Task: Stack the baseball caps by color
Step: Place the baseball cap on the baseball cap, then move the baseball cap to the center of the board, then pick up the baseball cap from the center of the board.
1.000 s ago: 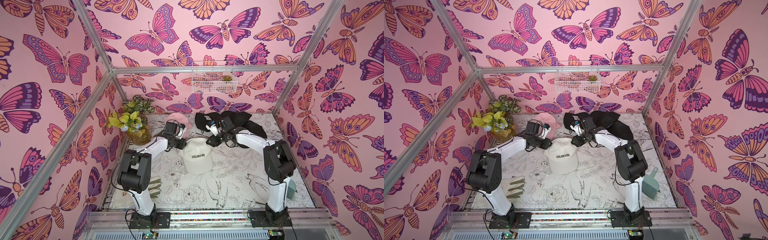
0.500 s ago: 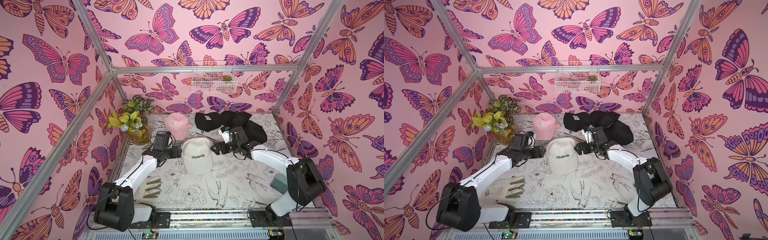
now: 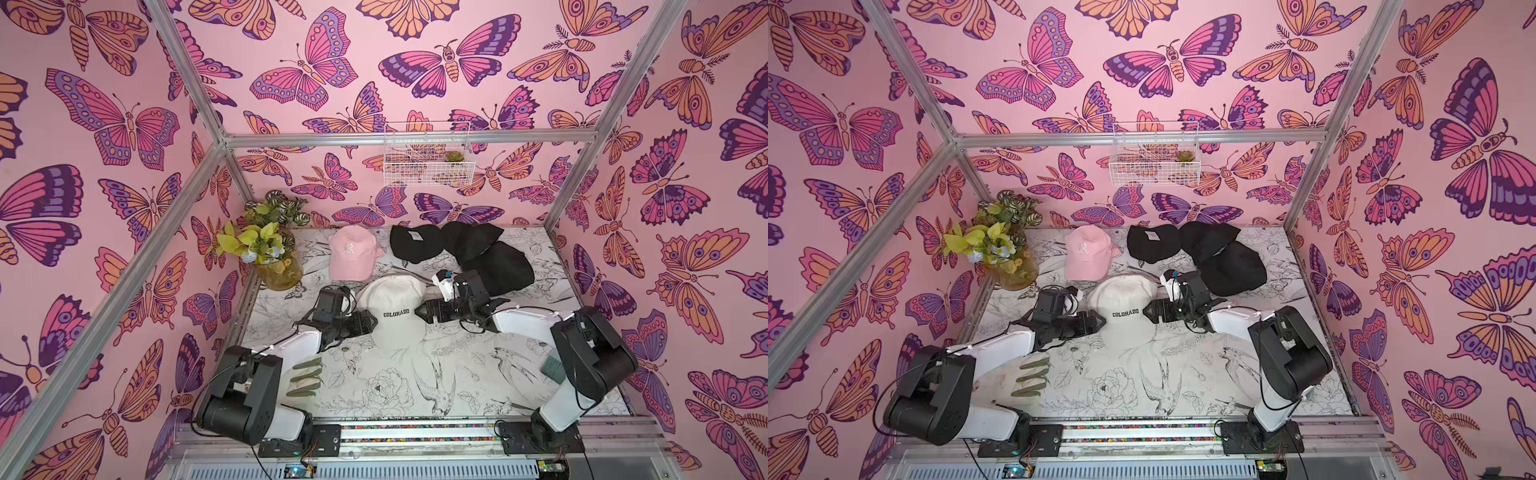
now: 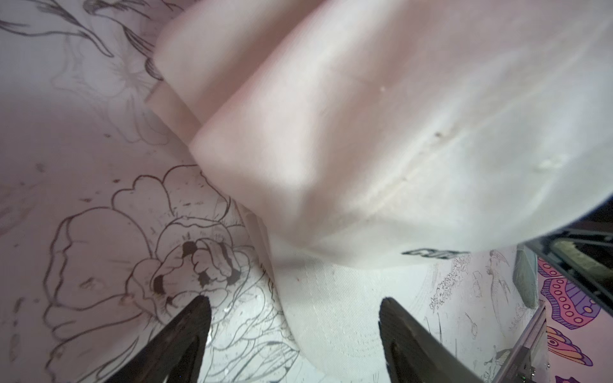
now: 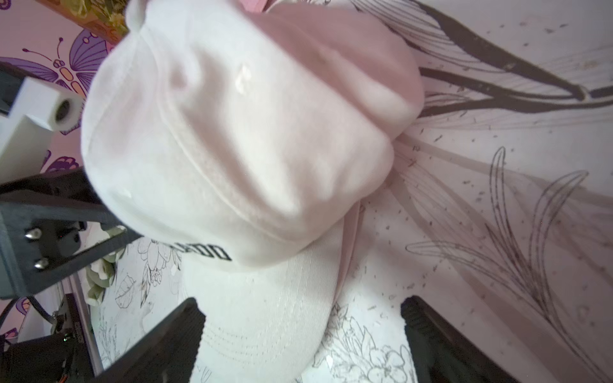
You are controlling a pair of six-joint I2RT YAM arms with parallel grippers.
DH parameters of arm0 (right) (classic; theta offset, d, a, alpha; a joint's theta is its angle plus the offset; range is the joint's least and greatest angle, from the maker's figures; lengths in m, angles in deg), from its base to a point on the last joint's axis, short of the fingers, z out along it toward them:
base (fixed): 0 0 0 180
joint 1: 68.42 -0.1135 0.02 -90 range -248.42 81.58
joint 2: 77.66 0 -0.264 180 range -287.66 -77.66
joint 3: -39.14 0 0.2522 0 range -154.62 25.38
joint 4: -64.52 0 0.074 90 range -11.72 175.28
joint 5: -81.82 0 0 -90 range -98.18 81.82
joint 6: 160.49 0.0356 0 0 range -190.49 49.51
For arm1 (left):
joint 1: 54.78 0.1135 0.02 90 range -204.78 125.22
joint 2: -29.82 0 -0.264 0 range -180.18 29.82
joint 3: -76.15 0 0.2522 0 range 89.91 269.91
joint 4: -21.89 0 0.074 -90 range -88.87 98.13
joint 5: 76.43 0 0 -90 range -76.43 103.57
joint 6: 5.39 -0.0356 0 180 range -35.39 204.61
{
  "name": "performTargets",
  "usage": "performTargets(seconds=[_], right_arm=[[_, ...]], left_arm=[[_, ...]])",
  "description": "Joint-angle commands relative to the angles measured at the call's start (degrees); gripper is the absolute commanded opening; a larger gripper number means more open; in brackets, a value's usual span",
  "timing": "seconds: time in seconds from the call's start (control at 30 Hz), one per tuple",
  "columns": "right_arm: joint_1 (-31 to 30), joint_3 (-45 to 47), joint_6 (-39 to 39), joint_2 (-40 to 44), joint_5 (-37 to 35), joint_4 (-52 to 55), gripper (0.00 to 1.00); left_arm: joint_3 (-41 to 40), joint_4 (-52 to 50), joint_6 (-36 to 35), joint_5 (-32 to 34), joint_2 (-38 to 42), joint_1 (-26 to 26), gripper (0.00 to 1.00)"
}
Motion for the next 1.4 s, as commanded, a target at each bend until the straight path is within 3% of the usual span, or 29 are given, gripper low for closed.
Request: performTargets(seconds=[0.0, 0.17, 0.33, 0.5, 0.67, 0.77, 0.83, 0.9, 1.0, 1.03, 1.07, 1.1, 1.23, 1.37], right_arm=[[0.0, -4.0, -0.1, -1.4, -1.0, -2.8, 0.97], [4.9, -14.3, 2.8, -3.8, -11.5, 0.9, 0.97], [7.1, -35.9, -1.5, -17.8, -16.7, 15.9, 0.96], [7.1, -59.6, -5.9, -33.3, -15.3, 27.4, 0.94], [6.5, -75.8, -3.0, -45.5, -10.6, 32.8, 0.88], [5.3, -81.3, -1.8, -50.6, -13.6, 36.3, 0.85], [4.3, -83.9, -1.3, -53.0, -18.7, 39.2, 0.77], [3.9, -83.9, 0.0, -53.5, -24.2, 40.3, 0.62], [4.5, -77.9, 2.9, -50.3, -26.5, 35.4, 0.46], [4.7, -74.9, 3.3, -48.4, -26.4, 32.4, 0.31], [5.0, -72.5, 3.4, -46.5, -26.6, 29.7, 0.08], [5.2, -71.0, 3.4, -44.9, -27.1, 28.2, 0.0], [6.5, -65.8, 2.0, -37.5, -27.1, 25.9, 0.0], [8.3, -51.3, 1.1, -24.8, -27.9, 18.8, 0.0]], left_arm=[[1.0, 5.4, 0.3, 0.3, -2.8, -0.1, 0.82], [0.8, 7.0, 0.5, 1.7, -4.4, -0.2, 0.81], [0.7, 7.0, 0.7, 3.3, -5.1, -0.1, 0.8], [1.4, 6.9, 0.9, 2.0, -6.1, 0.0, 0.79], [2.0, 6.9, 1.0, 0.9, -7.2, 0.1, 0.78], [2.2, 6.9, 1.2, 0.5, -7.6, 0.1, 0.78], [2.3, 6.9, 1.3, 0.1, -7.8, 0.1, 0.78], [2.4, 6.9, 1.4, -0.1, -7.8, 0.1, 0.78], [2.5, 6.8, 1.6, -0.8, -8.2, 0.0, 0.78], [2.5, 6.7, 1.6, -0.9, -8.3, 0.0, 0.77], [2.5, 6.6, 1.6, -0.9, -8.5, 0.0, 0.77], [2.5, 6.5, 1.5, -1.0, -8.6, 0.0, 0.77], [2.9, 6.3, 1.4, -1.1, -9.3, 0.1, 0.77], [3.5, 6.3, 1.5, -2.1, -10.4, 0.1, 0.75]])
